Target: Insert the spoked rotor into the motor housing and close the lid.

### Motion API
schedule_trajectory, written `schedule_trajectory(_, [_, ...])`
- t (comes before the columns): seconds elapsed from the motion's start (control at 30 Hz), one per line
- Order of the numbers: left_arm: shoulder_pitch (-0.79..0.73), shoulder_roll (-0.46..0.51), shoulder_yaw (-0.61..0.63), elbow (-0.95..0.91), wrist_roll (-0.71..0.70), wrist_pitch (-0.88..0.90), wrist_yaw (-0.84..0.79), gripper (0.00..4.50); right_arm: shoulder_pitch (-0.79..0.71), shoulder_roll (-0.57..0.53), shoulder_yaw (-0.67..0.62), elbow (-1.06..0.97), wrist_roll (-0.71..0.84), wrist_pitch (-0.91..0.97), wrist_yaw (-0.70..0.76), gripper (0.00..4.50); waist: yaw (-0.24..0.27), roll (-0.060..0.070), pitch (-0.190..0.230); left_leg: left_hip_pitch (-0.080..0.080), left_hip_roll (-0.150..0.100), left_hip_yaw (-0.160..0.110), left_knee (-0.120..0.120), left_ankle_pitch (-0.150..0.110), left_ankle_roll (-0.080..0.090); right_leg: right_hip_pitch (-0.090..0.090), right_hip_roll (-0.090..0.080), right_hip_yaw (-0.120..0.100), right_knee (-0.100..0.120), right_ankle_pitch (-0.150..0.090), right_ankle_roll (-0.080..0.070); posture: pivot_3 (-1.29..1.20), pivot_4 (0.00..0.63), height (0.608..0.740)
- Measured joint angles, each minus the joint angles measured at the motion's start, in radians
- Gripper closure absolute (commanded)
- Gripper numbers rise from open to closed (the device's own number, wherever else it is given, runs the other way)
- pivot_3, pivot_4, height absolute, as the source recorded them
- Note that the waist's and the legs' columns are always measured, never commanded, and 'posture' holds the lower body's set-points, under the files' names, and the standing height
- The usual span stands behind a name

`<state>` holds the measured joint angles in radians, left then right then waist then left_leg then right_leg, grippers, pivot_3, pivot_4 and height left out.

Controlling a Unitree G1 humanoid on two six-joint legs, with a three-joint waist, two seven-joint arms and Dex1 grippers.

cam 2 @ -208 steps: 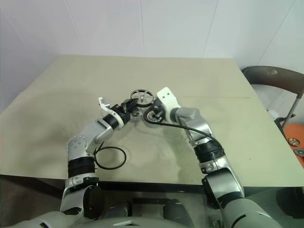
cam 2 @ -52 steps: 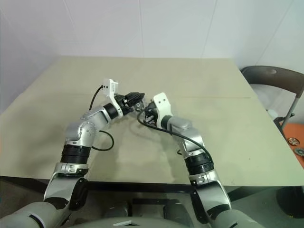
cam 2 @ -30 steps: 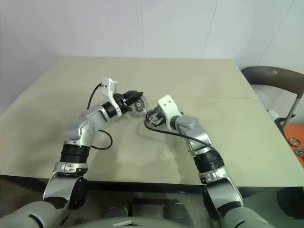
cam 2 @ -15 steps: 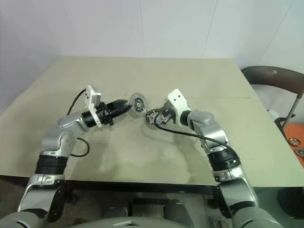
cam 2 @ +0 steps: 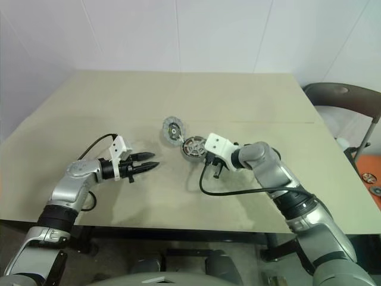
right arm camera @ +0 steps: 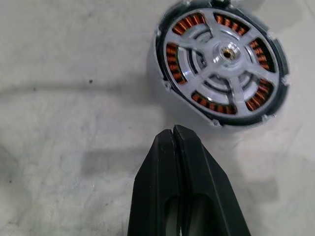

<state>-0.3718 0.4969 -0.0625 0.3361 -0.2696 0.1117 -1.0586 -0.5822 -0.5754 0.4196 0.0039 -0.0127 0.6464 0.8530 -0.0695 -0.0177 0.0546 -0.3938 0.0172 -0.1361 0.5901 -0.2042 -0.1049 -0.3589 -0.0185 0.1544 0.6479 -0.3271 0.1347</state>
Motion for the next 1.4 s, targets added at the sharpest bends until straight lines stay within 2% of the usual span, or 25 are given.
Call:
schedule_trajectory(0.1, [-0.015,-0.013,0.000,0.017,0.007,-0.022,0.007,2.56,-0.014,0.031,-0.002,0.017,-0.015,-0.011,-0.036,3.56,0.000,0.000,0.000,0.000,0.000,0.000,0.000,0.000,0.000,0.000,0.000,0.000,0.000,0.000,0.001,0.00,0.000,0.740])
schedule_trajectory(0.37, [-0.021,-0.030,-0.001,0.049,0.026,-0.050,0.019,2.56,-0.014,0.052,-0.001,0.042,-0.047,-0.015,-0.074,0.79,0.000,0.000,0.000,0.000,0.000,0.000,0.000,0.000,0.000,0.000,0.000,0.000,0.000,0.001,0.001,0.00,0.000,0.740])
schedule_trajectory(0.6, [-0.026,-0.031,-0.001,0.059,0.033,-0.055,0.021,2.56,0.000,0.075,0.029,0.041,-0.106,-0.012,-0.105,0.79,0.000,0.000,0.000,0.000,0.000,0.000,0.000,0.000,0.000,0.000,0.000,0.000,0.001,0.001,0.001,0.00,0.000,0.740])
schedule_trajectory(0.63, [-0.026,-0.033,-0.001,0.059,0.034,-0.055,0.023,2.56,0.003,0.082,0.033,0.039,-0.114,-0.012,-0.111,0.97,-0.001,0.000,0.000,0.000,0.000,0.000,0.000,0.000,0.000,0.000,0.000,0.000,0.001,0.001,0.001,0.00,0.000,0.740])
schedule_trajectory(0.7, [-0.027,-0.037,-0.001,0.059,0.039,-0.057,0.032,2.56,0.010,0.090,0.036,0.036,-0.126,-0.012,-0.125,1.35,0.000,0.000,0.000,0.001,0.000,0.000,0.001,0.000,0.000,0.001,0.000,0.000,0.001,0.001,0.001,0.00,0.000,0.740])
schedule_trajectory(0.97, [-0.027,-0.043,-0.001,0.058,0.052,-0.060,0.065,2.56,0.036,0.099,0.034,-0.020,-0.132,0.005,-0.122,3.97,-0.001,0.000,0.000,0.001,0.000,0.000,0.001,0.000,0.000,0.001,0.000,0.000,0.002,0.001,0.001,0.00,0.000,0.740])
schedule_trajectory(1.4, [-0.028,-0.046,-0.002,0.060,0.077,-0.061,0.097,2.56,0.018,0.128,-0.005,-0.016,-0.099,0.047,-0.100,3.97,0.000,0.000,0.000,0.001,0.000,0.000,0.001,0.000,0.000,0.001,0.000,0.000,0.002,0.001,0.001,0.00,0.000,0.740])
